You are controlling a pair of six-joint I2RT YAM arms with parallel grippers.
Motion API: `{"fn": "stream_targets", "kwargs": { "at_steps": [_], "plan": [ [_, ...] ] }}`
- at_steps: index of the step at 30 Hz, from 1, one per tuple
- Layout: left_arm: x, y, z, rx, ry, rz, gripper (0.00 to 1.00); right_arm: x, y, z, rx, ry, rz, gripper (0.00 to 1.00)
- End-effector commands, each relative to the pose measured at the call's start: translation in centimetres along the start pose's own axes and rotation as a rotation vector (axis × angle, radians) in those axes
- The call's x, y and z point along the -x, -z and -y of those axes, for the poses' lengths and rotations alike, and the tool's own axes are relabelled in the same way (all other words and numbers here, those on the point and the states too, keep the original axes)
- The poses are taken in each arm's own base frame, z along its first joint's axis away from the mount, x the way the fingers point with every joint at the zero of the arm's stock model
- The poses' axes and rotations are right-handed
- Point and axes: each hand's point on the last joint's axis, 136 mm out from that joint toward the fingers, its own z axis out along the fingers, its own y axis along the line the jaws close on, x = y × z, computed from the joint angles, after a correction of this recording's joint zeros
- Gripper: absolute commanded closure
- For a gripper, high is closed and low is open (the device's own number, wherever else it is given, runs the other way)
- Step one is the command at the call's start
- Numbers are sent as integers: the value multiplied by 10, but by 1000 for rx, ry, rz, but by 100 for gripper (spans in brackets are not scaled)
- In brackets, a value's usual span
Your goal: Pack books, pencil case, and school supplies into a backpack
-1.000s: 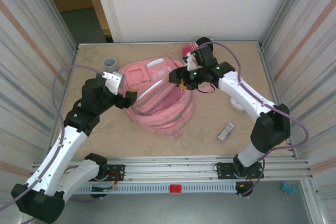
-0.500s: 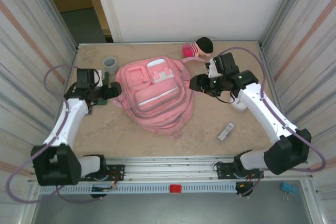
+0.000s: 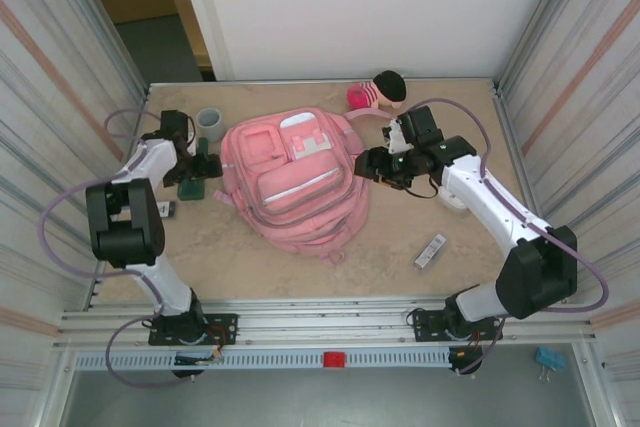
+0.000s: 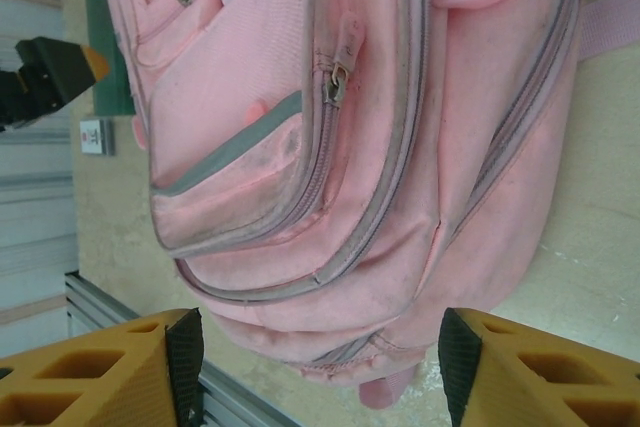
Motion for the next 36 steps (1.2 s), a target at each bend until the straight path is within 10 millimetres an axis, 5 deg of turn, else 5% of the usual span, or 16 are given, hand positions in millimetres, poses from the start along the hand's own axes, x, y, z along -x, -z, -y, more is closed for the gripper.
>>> {"fn": "stream_targets", "kwargs": {
  "at_steps": [1, 15, 19, 23, 27, 31, 36],
  "plan": [
    [7, -5, -17, 78, -33, -22, 1, -2, -9, -4, 33, 25, -25, 35],
    [11, -50, -35, 106, -13, -97, 12, 5, -19, -9, 52, 27, -42, 35],
    [12, -50, -34, 98, -19, -91, 28, 7, -18, -11, 57, 26, -36, 35],
    [6, -40, -30, 74, -15, -85, 33, 7, -17, -12, 62, 23, -33, 35],
    [-4, -17, -28, 53, -1, -55, 35, 8, -16, -18, 84, 26, -27, 35],
    [-11, 29, -14, -20, -10, 40, 36, 11, -13, -31, 152, 33, -24, 35],
    [-13, 110, 47, -196, -337, 295, 38, 17, -2, -51, 261, 58, -8, 35]
  ]
}}
